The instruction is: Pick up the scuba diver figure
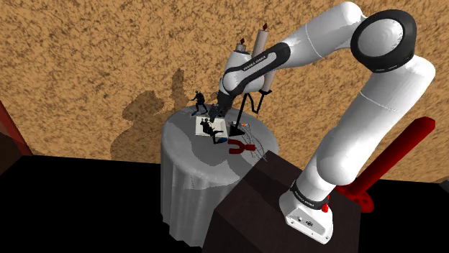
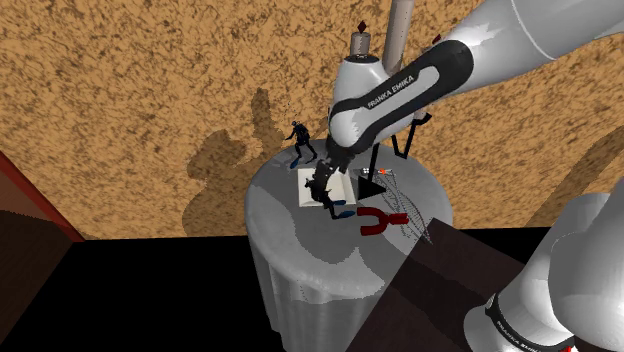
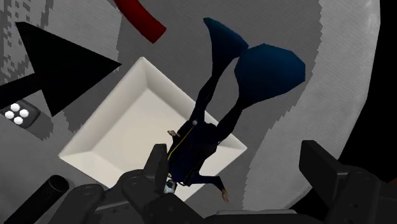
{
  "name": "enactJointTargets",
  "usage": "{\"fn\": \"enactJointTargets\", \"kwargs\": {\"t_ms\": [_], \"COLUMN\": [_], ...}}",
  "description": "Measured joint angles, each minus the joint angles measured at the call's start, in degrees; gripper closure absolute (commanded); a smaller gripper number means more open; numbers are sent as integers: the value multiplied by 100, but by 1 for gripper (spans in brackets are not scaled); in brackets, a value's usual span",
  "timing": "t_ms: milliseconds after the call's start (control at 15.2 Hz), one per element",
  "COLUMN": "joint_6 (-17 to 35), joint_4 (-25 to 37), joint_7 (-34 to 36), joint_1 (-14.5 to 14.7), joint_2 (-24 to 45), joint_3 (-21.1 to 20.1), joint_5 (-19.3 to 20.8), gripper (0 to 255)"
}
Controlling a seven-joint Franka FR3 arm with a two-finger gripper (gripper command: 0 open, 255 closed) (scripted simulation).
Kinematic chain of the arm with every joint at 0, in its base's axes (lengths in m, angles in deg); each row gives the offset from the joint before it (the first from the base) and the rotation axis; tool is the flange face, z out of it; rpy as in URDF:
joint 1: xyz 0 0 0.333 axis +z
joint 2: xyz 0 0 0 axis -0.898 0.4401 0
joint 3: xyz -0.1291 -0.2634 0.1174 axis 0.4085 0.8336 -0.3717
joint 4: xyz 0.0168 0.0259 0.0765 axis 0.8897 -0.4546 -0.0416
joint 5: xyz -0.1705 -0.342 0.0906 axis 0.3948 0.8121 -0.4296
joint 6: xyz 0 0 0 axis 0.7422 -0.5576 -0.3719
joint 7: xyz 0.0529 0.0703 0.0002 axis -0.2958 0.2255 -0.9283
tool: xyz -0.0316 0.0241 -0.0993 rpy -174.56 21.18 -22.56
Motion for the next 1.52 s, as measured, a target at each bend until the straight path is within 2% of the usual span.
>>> {"fn": "enactJointTargets", "kwargs": {"t_ms": [264,726,792,1518], "joint_6": [559,1059,1099,1094], "joint_4": [414,463,456,458], "joint_7": [-455,-755,-778,-773], "joint_1": [-13,-79,-86,-83], "joint_2": [814,1352,1385,1378], "joint_3": [-51,-157,-167,-166], "joint_5": [-591,-938,-963,-959], "gripper": [0,0,255,255]}}
